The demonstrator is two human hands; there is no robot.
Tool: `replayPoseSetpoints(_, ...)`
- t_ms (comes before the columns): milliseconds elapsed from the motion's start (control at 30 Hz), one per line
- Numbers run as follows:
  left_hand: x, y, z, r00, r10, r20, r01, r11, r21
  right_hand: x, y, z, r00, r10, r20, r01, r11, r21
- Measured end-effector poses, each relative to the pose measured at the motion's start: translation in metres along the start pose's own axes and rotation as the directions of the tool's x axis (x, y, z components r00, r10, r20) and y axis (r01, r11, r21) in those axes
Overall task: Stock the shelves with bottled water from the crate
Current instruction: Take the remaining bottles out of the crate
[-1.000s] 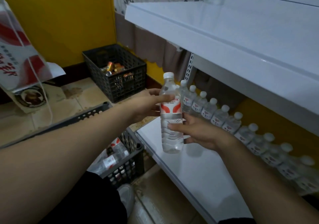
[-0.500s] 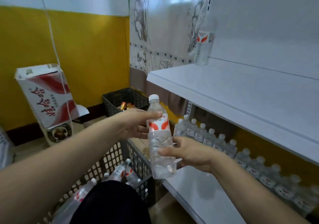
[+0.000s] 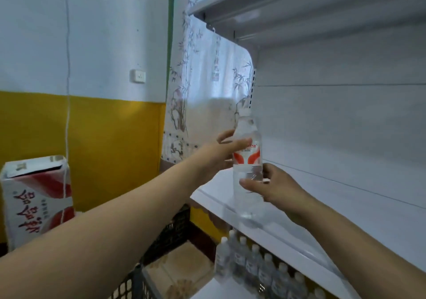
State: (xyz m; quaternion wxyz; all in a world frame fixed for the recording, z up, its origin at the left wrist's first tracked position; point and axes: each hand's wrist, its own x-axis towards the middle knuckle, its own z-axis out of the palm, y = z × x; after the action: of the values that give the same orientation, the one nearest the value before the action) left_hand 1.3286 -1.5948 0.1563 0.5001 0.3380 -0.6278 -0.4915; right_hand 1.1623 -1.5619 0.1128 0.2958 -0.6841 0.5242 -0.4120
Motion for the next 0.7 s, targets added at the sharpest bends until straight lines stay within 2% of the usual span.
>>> replayPoseSetpoints(133, 0.061, -0.037, 0.016, 1.0, -0.013, -0.004, 0.014, 0.991, 0.131, 0.047, 0.04, -0.008, 0.979, 0.022, -0.202, -0.021, 1.0, 0.005)
replayPoseSetpoints(233, 0.102, -0.08, 0.014, 0.995, -0.046, -0.086, 0.071, 0.947, 0.314, 0.094, 0.067, -0.015, 0.934, 0.039, -0.355, -0.025, 0.999, 0.046)
replayPoseSetpoints(367, 0.156, -0.126, -0.001, 0.985, -0.071, -0.156, 0.146, 0.825, 0.546, 0.163, 0.098, -0.017, 0.916, 0.005, -0.401, -0.014, 1.0, -0.019)
replayPoseSetpoints(533, 0.221, -0.147, 0.001, 0.99, 0.007, -0.143, 0.081, 0.794, 0.602, 0.249, 0.132, -0.013, 0.883, 0.007, -0.469, -0.047, 0.996, -0.073)
replayPoseSetpoints(633, 0.237, -0.167, 0.002, 0.996, -0.046, -0.072, 0.084, 0.667, 0.741, 0.282, 0.139, -0.011, 0.852, 0.006, -0.523, -0.082, 0.989, -0.121)
replayPoseSetpoints(700, 0.247, -0.176, -0.001, 0.996, -0.063, -0.058, 0.086, 0.657, 0.749, 0.29, 0.142, -0.006, 0.815, -0.039, -0.579, -0.115, 0.967, -0.227)
